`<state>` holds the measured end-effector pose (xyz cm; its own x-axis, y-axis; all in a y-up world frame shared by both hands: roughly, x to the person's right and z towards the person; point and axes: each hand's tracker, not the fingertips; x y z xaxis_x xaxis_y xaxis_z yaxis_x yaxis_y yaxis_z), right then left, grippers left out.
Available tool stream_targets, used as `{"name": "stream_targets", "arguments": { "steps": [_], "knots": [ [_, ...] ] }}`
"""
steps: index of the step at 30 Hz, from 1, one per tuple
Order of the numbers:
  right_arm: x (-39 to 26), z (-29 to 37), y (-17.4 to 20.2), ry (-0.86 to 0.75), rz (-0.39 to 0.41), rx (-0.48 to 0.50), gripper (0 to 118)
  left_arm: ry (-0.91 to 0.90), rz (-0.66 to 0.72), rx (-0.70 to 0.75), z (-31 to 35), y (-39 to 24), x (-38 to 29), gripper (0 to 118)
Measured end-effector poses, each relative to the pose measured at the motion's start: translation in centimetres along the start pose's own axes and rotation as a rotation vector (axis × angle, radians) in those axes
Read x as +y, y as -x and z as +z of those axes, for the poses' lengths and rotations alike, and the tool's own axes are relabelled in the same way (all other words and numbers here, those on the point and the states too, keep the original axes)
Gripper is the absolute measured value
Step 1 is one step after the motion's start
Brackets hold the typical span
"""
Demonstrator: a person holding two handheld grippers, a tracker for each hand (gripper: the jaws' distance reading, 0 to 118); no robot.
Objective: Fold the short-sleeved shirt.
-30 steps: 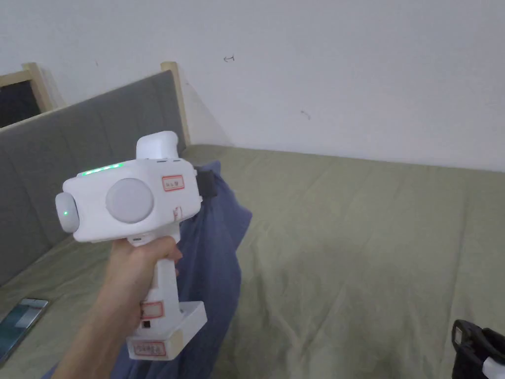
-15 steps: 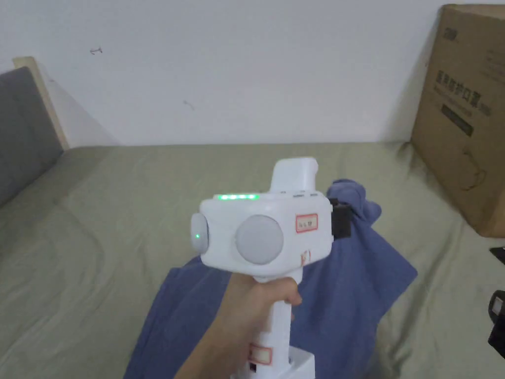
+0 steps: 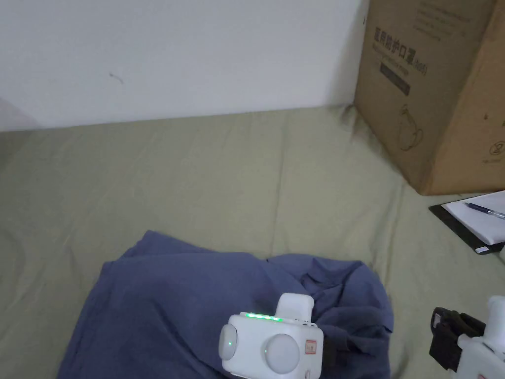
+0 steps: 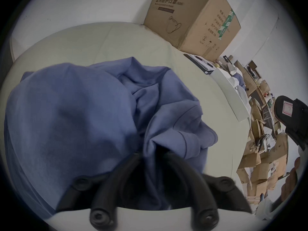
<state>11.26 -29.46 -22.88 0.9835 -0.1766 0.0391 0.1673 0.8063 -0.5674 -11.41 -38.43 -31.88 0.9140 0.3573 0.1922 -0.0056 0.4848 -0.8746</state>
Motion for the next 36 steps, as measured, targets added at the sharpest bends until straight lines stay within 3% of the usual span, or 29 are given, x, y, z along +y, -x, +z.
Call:
{"name": "stream_targets", "arguments": {
  "steps": [1, 4, 5, 10, 12, 13, 14, 16, 18, 26, 34, 35, 36],
  "knots": [
    [0.0, -0.2, 0.0, 0.004, 0.003, 0.010, 0, 0.013, 0.011, -0.015, 0.0, 0.3, 0.1, 41],
    [0.0, -0.4, 0.2, 0.007, 0.019, 0.026, 0, 0.012, 0.002, -0.001, 1.3, 0.9, -0.1, 110],
    [0.0, -0.4, 0.3, 0.007, 0.026, 0.026, 0, -0.008, -0.003, -0.009, 2.3, 1.3, -0.1, 115],
    [0.1, -0.1, 0.9, 0.011, 0.041, 0.035, 0, -0.143, 0.033, -0.049, 8.9, 3.8, 0.1, 115],
    [0.0, 0.0, 1.0, 0.012, 0.038, 0.042, 0, -0.167, 0.038, -0.025, 11.6, 5.3, -0.2, 112],
    [0.0, 0.1, 1.0, 0.014, 0.038, 0.043, 0, -0.187, 0.043, 0.011, 13.0, 6.1, -0.5, 99],
    [-0.1, 0.1, 1.1, 0.017, 0.042, 0.044, 0, -0.211, 0.035, 0.050, 14.3, 7.0, -1.1, 75],
    [-0.3, 0.2, 1.5, 0.024, 0.055, 0.040, 0, -0.246, 0.035, 0.169, 16.0, 8.5, -2.3, 12],
    [-0.5, 0.1, 1.8, 0.032, 0.063, 0.041, 0, -0.238, 0.047, 0.271, 17.0, 10.5, -3.7, 0],
    [-0.8, -1.5, 2.8, 0.060, 0.098, 0.065, 0, -0.134, 0.170, 0.301, 16.6, 17.2, -5.8, 0],
    [-0.8, -3.0, 4.4, 0.104, 0.110, 0.051, 0, -0.193, 0.196, 0.303, 14.9, 22.8, 3.7, 0],
    [-0.7, -3.4, 4.4, 0.110, 0.107, 0.048, 0, -0.199, 0.218, 0.315, 14.3, 23.6, 5.4, 9],
    [-0.6, -3.6, 4.5, 0.118, 0.103, 0.044, 0, -0.202, 0.216, 0.310, 13.8, 24.5, 6.9, 27]
  ]
}}
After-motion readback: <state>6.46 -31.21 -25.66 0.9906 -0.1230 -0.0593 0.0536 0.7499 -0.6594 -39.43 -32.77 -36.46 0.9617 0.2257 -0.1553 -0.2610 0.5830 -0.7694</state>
